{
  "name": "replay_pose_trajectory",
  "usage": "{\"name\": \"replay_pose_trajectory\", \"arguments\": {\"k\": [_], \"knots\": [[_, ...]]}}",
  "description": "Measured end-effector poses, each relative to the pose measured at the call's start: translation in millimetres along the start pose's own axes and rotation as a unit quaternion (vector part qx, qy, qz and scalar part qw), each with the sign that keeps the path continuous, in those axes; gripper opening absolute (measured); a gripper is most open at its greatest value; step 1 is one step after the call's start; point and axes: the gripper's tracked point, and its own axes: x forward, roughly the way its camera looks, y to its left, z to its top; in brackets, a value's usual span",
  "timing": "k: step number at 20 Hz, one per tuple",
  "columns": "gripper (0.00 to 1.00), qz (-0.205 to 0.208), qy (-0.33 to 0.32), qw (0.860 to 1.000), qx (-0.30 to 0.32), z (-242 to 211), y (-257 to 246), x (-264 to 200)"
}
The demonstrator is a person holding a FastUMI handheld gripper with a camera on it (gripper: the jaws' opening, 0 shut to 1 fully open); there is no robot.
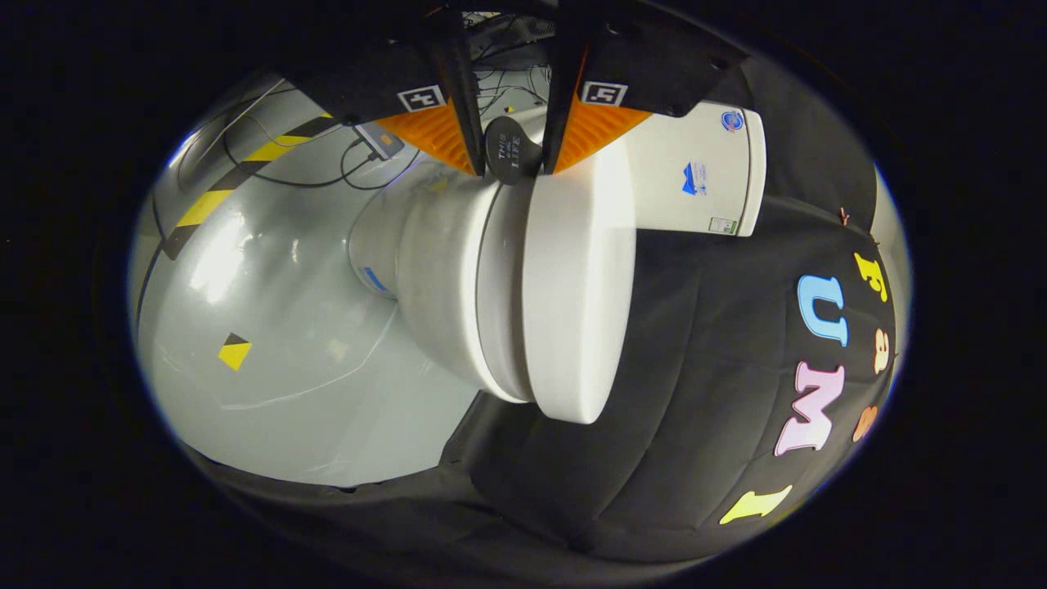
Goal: Open the toilet lid.
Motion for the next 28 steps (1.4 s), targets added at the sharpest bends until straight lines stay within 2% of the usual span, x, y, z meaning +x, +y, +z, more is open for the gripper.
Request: {"name": "replay_pose_trajectory", "arguments": {"k": [1, 2, 3, 4, 5, 6, 9, 15, 21, 25, 28], "knots": [[0.45, 0.0, 0.001, 1.0, 0.021, -6.9, 5.6, 5.9], [0.25, 0.007, 0.001, 1.0, 0.024, 6.0, 5.5, -7.7], [0.24, 0.014, -0.014, 0.999, 0.038, 9.8, 5.0, -9.9], [0.13, 0.021, -0.01, 0.999, 0.043, 7.1, 9.8, 0.2], [0.13, 0.019, -0.015, 0.999, 0.044, 6.1, 9.5, 1.2], [0.05, 0.008, -0.011, 0.999, 0.039, 0.9, 10.2, -1.3], [0.05, -0.037, -0.02, 0.999, 0.013, 5.3, 19.6, -8.9], [0.05, -0.054, -0.051, 0.995, -0.073, 5.2, 84.3, -37.6], [0.05, -0.098, -0.096, 0.978, -0.157, -5.8, 160.7, -65.4], [0.05, -0.141, -0.135, 0.957, -0.215, -20.8, 202.3, -79.7], [0.05, -0.16, -0.164, 0.947, -0.227, -31.1, 228.3, -81.9]]}}
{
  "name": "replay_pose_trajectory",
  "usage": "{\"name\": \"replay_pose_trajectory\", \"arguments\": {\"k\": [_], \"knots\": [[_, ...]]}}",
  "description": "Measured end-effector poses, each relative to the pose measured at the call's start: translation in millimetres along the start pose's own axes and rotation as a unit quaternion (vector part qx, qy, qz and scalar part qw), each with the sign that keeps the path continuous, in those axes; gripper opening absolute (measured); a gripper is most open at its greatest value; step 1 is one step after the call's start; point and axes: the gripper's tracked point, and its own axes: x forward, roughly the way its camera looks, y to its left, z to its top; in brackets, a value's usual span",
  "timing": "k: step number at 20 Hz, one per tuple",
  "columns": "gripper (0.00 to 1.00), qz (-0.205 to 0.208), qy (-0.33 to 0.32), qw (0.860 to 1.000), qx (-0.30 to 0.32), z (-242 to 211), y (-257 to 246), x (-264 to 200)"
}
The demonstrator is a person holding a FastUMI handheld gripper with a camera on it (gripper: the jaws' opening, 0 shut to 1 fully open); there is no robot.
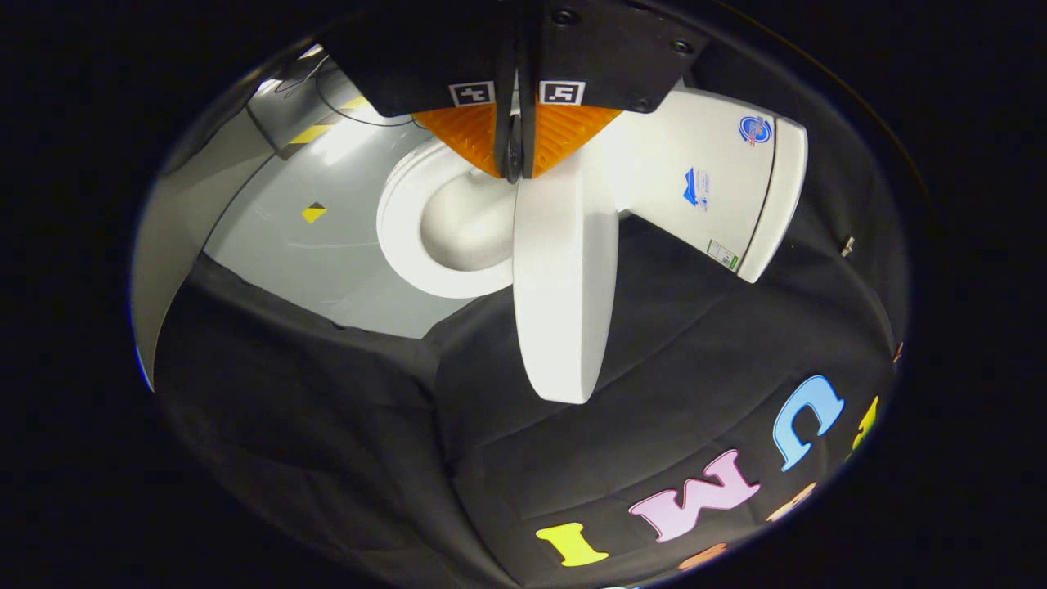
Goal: Open the toilet lid.
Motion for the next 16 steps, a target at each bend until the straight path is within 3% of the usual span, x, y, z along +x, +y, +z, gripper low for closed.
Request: {"name": "replay_pose_trajectory", "arguments": {"k": [9, 16], "knots": [[0.05, -0.055, -0.081, 0.99, -0.099, -3.7, 73.2, -33.2], [0.05, -0.056, -0.135, 0.975, -0.166, -21.7, 141.0, -53.1]]}}
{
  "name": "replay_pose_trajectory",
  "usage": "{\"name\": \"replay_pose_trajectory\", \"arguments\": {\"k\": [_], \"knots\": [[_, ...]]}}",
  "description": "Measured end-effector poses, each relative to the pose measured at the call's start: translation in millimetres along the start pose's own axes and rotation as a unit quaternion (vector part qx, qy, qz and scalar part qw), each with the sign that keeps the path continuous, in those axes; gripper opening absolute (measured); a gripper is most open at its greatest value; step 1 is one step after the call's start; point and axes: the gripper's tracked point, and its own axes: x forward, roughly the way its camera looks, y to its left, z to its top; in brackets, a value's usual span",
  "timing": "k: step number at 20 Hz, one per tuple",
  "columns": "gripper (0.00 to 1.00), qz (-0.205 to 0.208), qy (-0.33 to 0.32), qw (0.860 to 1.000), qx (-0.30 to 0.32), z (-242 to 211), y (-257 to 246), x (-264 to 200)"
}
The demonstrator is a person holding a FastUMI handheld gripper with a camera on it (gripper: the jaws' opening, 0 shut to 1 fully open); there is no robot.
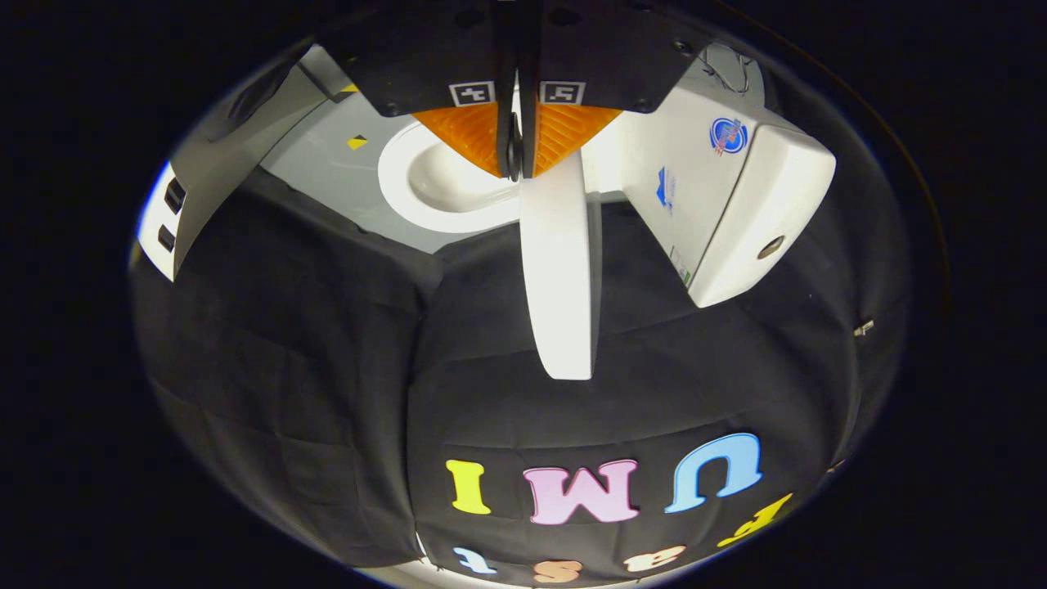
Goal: Open the toilet lid.
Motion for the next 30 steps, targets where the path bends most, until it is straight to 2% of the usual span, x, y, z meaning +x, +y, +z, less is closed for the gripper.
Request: {"name": "replay_pose_trajectory", "arguments": {"k": [9, 15, 23, 25, 27, 30], "knots": [[0.05, -0.001, -0.059, 0.995, -0.083, -5.6, 74.1, -20.2], [0.06, 0.021, -0.083, 0.987, -0.136, -20.4, 118.8, -31.6], [0.06, 0.037, -0.082, 0.984, -0.151, -30.4, 136.2, -34.5], [0.09, 0.049, -0.078, 0.984, -0.151, -29.7, 139.0, -35.1], [0.18, 0.066, -0.08, 0.981, -0.162, -24.5, 141.5, -35.0], [1.0, 0.082, -0.073, 0.978, -0.175, -27.5, 136.5, -39.2]]}}
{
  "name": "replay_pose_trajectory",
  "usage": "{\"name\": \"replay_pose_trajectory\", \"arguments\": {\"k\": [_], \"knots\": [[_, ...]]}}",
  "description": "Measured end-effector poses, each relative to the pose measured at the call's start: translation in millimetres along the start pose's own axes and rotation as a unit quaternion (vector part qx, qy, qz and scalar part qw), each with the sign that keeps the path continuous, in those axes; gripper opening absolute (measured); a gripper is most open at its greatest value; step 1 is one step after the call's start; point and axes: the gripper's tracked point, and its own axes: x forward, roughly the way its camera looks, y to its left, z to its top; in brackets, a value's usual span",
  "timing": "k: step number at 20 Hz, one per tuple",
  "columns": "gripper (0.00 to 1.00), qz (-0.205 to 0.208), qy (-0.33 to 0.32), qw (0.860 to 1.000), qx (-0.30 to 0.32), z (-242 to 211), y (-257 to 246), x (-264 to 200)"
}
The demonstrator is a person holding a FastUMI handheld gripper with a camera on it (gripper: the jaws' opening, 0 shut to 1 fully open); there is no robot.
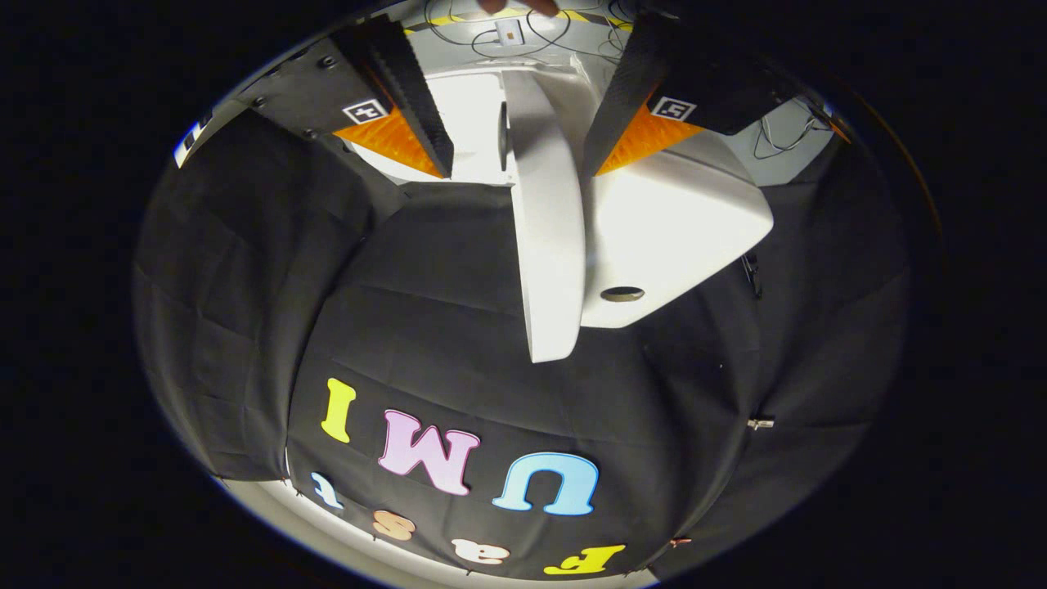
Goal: Open the toilet lid.
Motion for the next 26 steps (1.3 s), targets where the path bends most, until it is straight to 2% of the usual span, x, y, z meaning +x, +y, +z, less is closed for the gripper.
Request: {"name": "replay_pose_trajectory", "arguments": {"k": [4, 16, 26], "knots": [[0.99, 0.006, -0.011, 1.0, 0.029, 15.8, -21.1, -8.7], [0.98, 0.034, -0.091, 0.99, 0.099, 117.7, -124.3, -83.0], [0.98, 0.049, -0.159, 0.98, 0.109, 168.0, -197.0, -153.0]]}}
